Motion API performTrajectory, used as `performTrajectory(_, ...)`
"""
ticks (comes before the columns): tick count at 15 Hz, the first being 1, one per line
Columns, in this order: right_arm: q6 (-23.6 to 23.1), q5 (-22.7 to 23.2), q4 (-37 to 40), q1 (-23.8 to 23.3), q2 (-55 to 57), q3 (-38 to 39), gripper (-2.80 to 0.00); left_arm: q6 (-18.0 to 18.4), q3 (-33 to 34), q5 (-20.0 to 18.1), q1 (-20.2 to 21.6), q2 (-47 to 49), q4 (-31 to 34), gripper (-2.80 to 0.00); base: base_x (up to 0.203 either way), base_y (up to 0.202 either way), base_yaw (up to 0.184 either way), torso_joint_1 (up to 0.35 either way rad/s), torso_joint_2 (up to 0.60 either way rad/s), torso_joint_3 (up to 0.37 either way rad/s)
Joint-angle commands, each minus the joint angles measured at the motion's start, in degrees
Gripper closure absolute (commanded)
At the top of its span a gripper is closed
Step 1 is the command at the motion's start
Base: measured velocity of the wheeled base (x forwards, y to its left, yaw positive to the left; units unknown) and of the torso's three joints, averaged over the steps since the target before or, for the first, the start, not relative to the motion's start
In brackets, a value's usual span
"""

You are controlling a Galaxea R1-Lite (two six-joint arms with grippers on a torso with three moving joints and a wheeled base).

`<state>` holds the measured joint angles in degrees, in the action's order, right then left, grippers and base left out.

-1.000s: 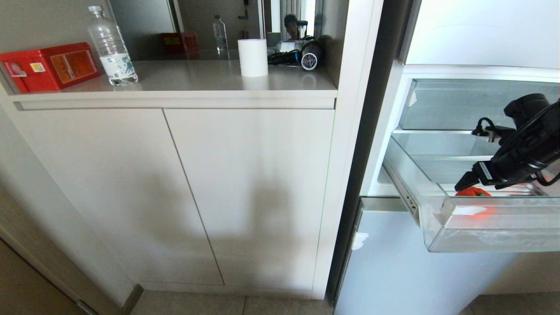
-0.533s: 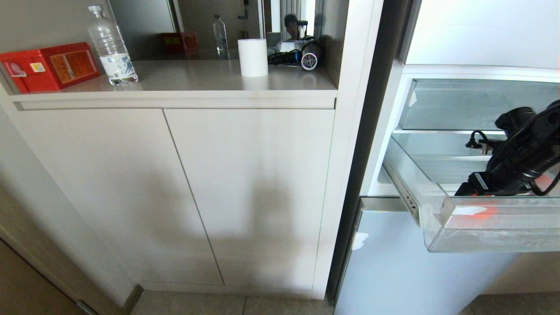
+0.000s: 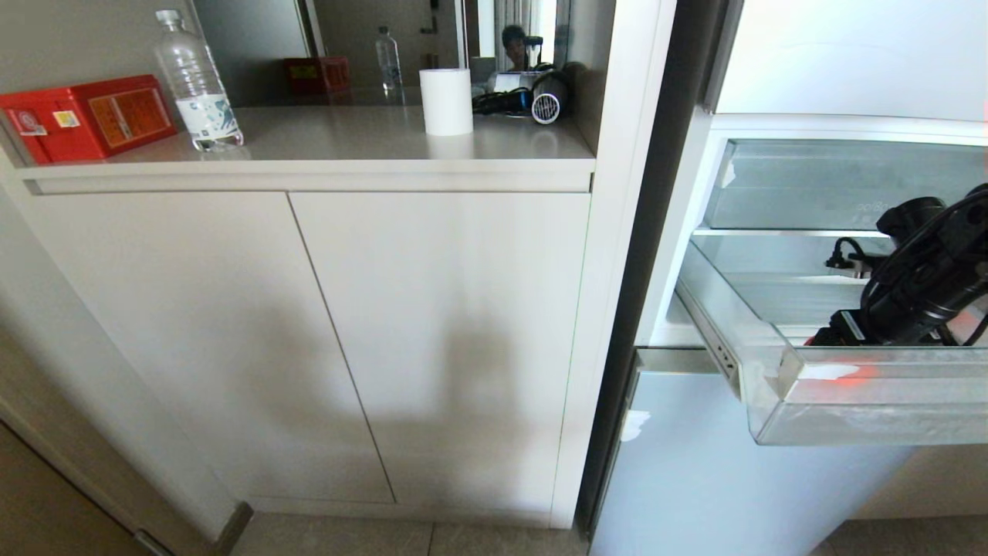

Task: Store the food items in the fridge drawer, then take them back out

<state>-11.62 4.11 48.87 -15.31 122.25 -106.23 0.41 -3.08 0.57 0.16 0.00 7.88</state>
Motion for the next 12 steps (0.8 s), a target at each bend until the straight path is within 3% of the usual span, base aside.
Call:
performTrajectory(1, -0.07, 0.09, 0.35, -0.07, 0.01, 0.29, -2.80, 0.02, 0.01, 0.04, 0.02, 0.09, 0.04, 0.00, 0.000, 0.000, 0.000, 0.000, 0.00, 0.000)
performTrajectory(5, -0.33, 0.11, 0.35, -0.07, -0.17, 1.31, -2.80, -0.04, 0.01, 0.04, 0.02, 0.09, 0.05, 0.00, 0.000, 0.000, 0.000, 0.000, 0.00, 0.000)
performTrajectory(6, -0.34, 0.11, 0.35, -0.06, -0.17, 1.45, 0.00, 0.02, 0.01, 0.04, 0.02, 0.09, 0.07, 0.00, 0.000, 0.000, 0.000, 0.000, 0.00, 0.000)
performTrajectory(12, -0.25, 0.11, 0.35, 0.02, -0.26, 1.81, 0.00, 0.02, 0.01, 0.04, 0.02, 0.09, 0.04, 0.00, 0.000, 0.000, 0.000, 0.000, 0.00, 0.000)
